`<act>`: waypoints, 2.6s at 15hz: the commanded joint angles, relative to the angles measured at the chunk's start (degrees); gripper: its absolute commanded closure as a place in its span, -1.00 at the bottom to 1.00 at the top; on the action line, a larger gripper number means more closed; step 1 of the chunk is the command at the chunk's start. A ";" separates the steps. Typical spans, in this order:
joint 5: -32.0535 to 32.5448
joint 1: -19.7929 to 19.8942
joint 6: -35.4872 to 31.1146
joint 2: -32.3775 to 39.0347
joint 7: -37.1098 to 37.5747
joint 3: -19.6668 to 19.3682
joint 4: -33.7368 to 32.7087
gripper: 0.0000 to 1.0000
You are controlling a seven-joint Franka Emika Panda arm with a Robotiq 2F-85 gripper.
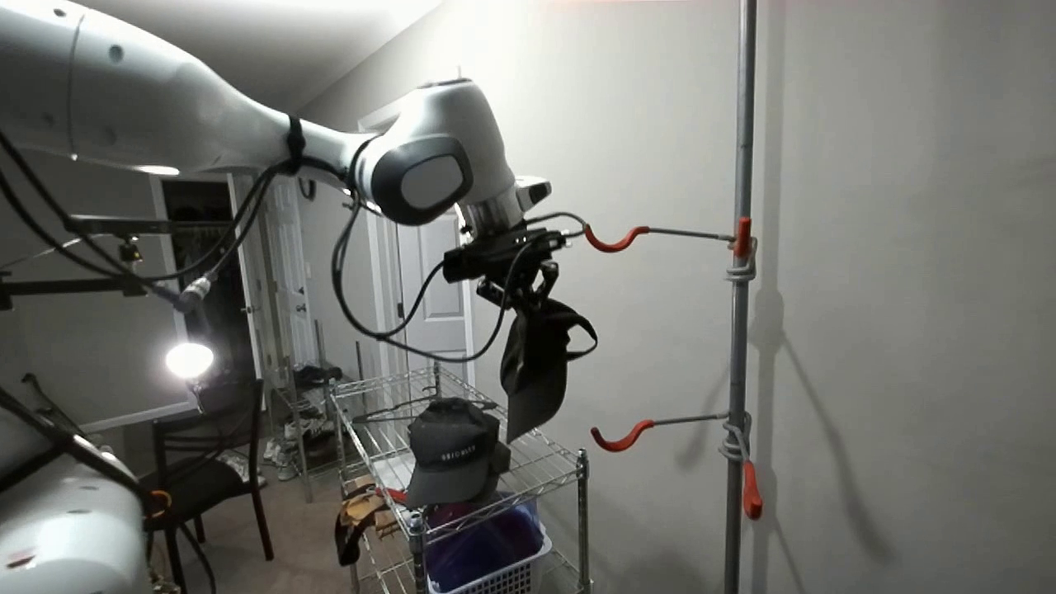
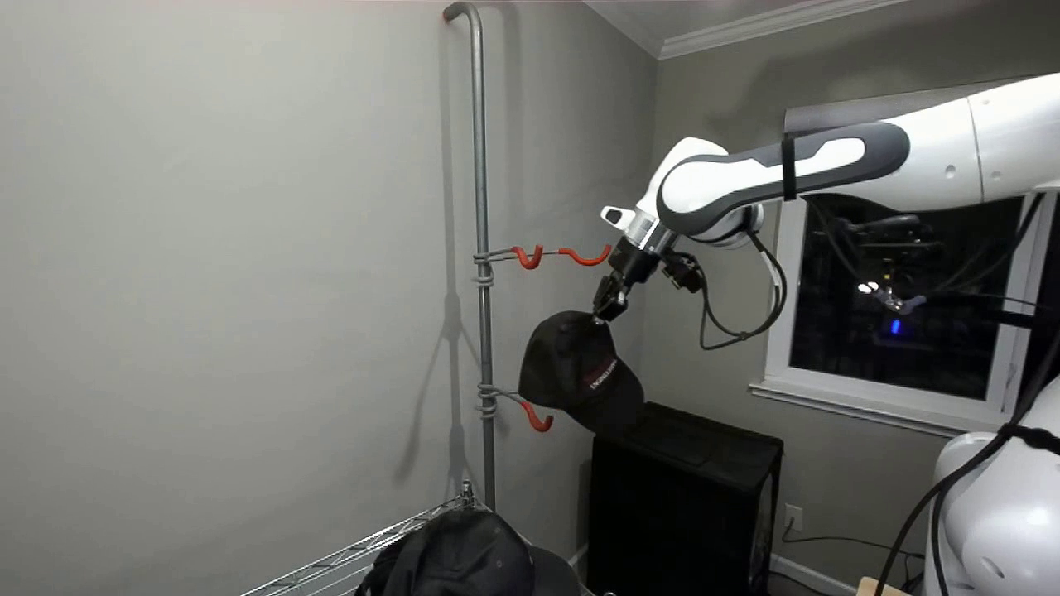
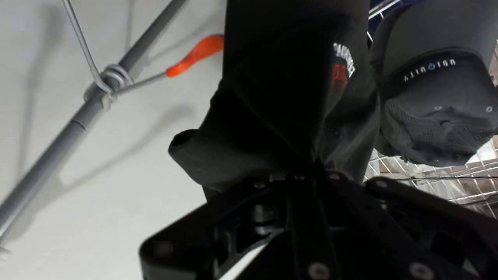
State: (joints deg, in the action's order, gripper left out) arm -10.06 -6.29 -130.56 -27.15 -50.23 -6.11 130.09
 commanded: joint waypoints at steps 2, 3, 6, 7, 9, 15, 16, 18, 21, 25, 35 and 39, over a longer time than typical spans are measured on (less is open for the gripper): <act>3.69 3.68 -0.81 -6.30 -2.29 -5.92 8.04 0.99; 3.84 3.90 -1.08 -6.20 -3.18 -7.55 8.70 0.99; 3.69 4.12 -2.03 -4.37 -6.06 -10.95 9.15 0.99; 3.10 3.80 -2.14 -3.58 -7.48 -12.06 8.99 0.99; 1.78 3.12 -2.58 -1.74 -9.77 -13.63 8.49 0.99; -11.06 -3.65 -3.20 -1.36 -22.07 -15.82 6.72 0.99; -12.78 -4.42 -2.99 -1.10 -23.77 -15.64 6.09 0.99; -14.94 -5.09 -4.28 1.05 -25.81 -15.05 5.01 0.99; -18.06 -5.65 -7.30 5.59 -29.11 -15.54 4.01 0.99; -30.65 -8.61 -8.39 13.72 -37.99 -14.68 0.52 0.99; -32.52 1.59 -5.93 22.23 -42.09 -3.70 -10.27 0.99; -26.60 6.36 2.48 23.19 -39.73 -4.49 -12.15 0.99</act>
State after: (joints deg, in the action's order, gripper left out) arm -40.35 -3.81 -134.22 -5.25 -90.83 -10.86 119.84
